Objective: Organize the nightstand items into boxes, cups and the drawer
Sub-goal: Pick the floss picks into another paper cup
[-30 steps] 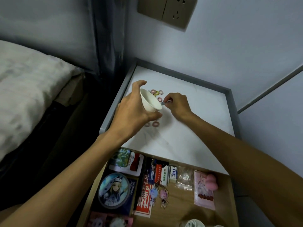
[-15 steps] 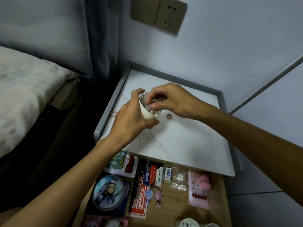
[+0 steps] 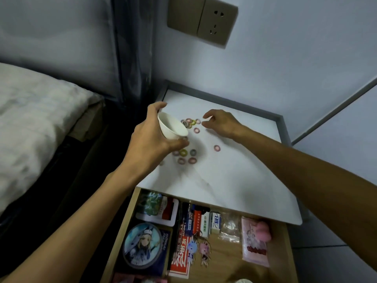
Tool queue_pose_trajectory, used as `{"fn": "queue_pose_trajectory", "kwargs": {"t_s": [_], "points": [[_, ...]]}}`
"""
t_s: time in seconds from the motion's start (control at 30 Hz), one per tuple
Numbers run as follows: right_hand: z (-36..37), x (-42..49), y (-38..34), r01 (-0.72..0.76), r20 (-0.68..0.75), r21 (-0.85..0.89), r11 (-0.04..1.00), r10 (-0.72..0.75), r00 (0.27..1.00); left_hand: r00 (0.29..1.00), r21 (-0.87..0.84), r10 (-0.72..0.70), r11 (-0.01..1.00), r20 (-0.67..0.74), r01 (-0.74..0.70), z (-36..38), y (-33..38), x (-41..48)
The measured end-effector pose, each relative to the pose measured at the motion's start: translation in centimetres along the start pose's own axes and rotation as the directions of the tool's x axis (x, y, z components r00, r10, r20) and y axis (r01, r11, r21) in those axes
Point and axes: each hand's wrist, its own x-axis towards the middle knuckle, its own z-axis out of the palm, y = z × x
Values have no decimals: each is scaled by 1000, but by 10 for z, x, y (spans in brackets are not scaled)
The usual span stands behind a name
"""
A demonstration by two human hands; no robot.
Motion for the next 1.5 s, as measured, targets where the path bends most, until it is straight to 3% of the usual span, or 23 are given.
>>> {"fn": "queue_pose_trajectory", "kwargs": {"t_s": [0.07,0.3,0.47,0.67,0.83,0.97,1.1,1.17,1.3,1.5], "points": [[16,15,2,7,-22,-41,999,-8,1000,1000,-2,-14,1000,-26,14,-5,-3,4],[50,37,-19,154,-151,111,982,-136,979,999,11,-19,1000,-48,19,-12,-7,11],[52,20,-27,197,-59,109,974,-192,980,999,14,-18,1000,-48,19,-12,-7,12],[35,-6,-21,247,-57,56,968,-243,968,999,39,-10,999,-32,11,-6,-6,7],[-10,-35,-37,312,-121,143,939,-297,947,1000,56,-12,998,6,11,4,-3,1],[-33,-63,-68,430,-15,152,890,-433,901,999,46,-5,999,39,3,14,3,-2],[-29,-79,-82,518,163,17,855,-513,842,997,-32,30,999,65,-28,19,6,-4],[-31,-79,-81,502,141,77,861,-508,850,998,-39,37,999,50,-35,18,6,-4],[-38,-66,-64,381,-56,219,898,-378,924,1000,-7,16,1000,-6,-16,9,3,0],[5,-37,-16,54,-14,124,991,-53,999,994,-24,-3,1000,-111,0,-16,0,10]]}}
